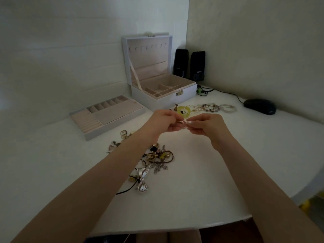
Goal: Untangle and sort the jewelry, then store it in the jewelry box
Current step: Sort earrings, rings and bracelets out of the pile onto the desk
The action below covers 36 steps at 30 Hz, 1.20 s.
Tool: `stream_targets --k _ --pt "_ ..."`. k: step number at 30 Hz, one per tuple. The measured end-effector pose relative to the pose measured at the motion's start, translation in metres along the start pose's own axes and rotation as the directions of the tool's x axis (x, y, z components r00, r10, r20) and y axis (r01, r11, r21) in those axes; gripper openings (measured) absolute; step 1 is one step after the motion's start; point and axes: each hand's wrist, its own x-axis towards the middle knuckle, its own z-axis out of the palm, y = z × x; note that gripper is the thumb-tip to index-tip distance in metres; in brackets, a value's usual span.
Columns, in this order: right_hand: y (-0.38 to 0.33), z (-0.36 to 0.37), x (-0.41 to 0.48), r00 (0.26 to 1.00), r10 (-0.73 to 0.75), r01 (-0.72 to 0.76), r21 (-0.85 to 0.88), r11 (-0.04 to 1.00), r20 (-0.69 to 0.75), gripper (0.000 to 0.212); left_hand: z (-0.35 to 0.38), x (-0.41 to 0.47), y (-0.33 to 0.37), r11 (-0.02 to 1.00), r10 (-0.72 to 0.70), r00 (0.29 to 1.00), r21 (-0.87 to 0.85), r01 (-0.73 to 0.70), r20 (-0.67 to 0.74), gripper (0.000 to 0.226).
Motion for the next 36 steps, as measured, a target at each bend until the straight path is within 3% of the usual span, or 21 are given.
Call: stream_targets --k 5,7,10,12,15,24,27,36 --pt "0.012 -0.034 0.015 0.989 -0.024 0.016 -0.051 0.999 -0.147 0.011 0.042 0.023 -0.009 0.996 0.071 0.997 0.050 -0.072 0.023 0.017" --pt "0.018 -0.046 0.022 0.976 -0.034 0.015 -0.091 0.996 -0.214 0.015 0.058 0.033 -0.016 0.971 0.149 0.989 0.189 -0.147 0.000 0.014" --pt "0.025 -0.058 0.030 0.963 -0.063 -0.016 -0.288 0.957 -0.261 0.023 0.078 0.040 -0.021 0.817 0.261 0.963 0.517 -0.255 0.062 0.023" --pt "0.029 -0.064 0.035 0.958 -0.075 -0.028 -0.350 0.936 -0.277 0.027 0.085 0.044 -0.024 0.727 0.288 0.946 0.609 -0.316 0.146 0.031" --pt "0.031 -0.069 0.044 0.955 -0.094 -0.023 -0.387 0.922 -0.282 0.030 0.090 0.054 -0.029 0.675 0.335 0.918 0.626 -0.390 0.212 0.036" --pt "0.029 -0.079 0.070 0.974 -0.126 0.025 -0.468 0.884 -0.186 0.038 0.100 0.083 -0.022 0.599 0.401 0.903 0.703 -0.384 0.152 0.028" --pt "0.033 -0.080 0.074 0.969 -0.176 0.065 -0.513 0.856 -0.171 0.042 0.100 0.095 -0.021 0.461 0.374 0.900 0.798 -0.389 0.223 0.029" --pt "0.051 -0.079 0.081 0.941 -0.291 0.116 -0.644 0.756 -0.173 0.026 0.092 0.105 -0.021 0.118 0.339 0.895 0.931 -0.345 0.289 0.043"
